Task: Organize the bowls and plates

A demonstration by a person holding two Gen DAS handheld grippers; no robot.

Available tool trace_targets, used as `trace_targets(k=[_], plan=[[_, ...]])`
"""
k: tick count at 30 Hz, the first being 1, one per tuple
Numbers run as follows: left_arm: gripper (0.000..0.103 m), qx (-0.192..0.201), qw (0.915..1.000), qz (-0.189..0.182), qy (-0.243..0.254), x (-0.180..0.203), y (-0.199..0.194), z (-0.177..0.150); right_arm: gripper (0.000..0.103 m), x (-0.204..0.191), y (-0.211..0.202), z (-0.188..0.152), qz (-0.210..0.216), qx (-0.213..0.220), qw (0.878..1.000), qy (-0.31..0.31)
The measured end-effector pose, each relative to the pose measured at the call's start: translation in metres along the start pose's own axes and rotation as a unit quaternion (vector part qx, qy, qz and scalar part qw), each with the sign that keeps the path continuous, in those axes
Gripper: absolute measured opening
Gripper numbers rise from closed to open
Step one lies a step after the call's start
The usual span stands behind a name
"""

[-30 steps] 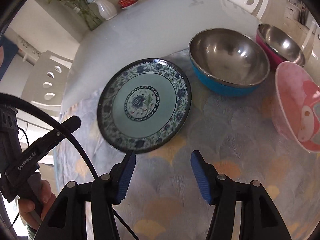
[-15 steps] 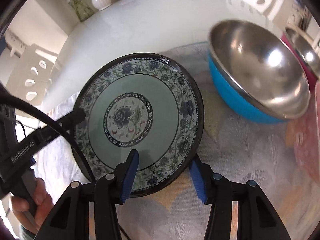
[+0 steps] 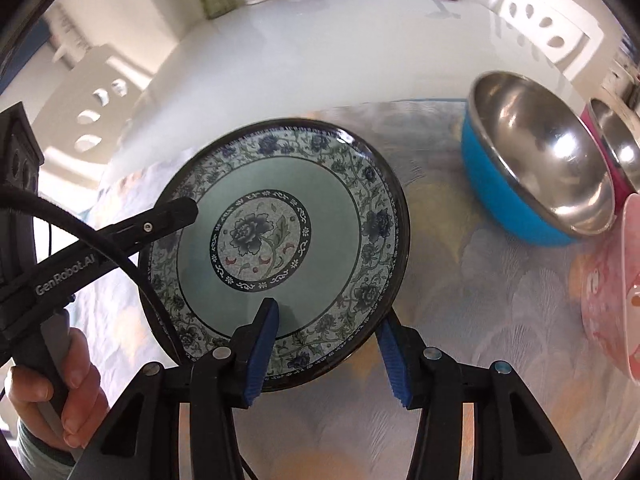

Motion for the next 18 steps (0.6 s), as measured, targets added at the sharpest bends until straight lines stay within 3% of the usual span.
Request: trace_targets(k=[6, 10, 14, 18], plan=[[0.033, 0.022, 0.9991, 0.031, -0.018, -0.005, -0.052, -0.029, 0.048, -0.031, -0.038, -0.018, 0.023, 0.013, 0.999, -0.046], [0.033, 0.046, 0.9977, 0.033, -0.036, -0.002, -0.089, -0.046, 0.048, -0.058, -0.074, -0.029, 0.066, 0.023, 0.995, -0.075], [0.033, 0.069, 0.9954, 0.053, -0.040, 0.009, -0.119, -0.063, 0.048, -0.073, -0.108, -0.042, 0.061, 0.054, 0.990, -0.119], [0.033, 0.095, 0.9932, 0.040, -0.055, 0.023, -0.144, -0.079, 0.048, -0.077, -0.132, -0.053, 0.083, 0.067, 0.986, -0.125]])
Point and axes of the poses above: each gripper's, at about its wrist camera, not at the fingertips, and y roughly the way its jaws point, x to its right, z to its top, the point moved 9 cm from there along y, roughly the way its jaws point, and after that the axes turned 4 degrees about y, right-handed, at the moved point
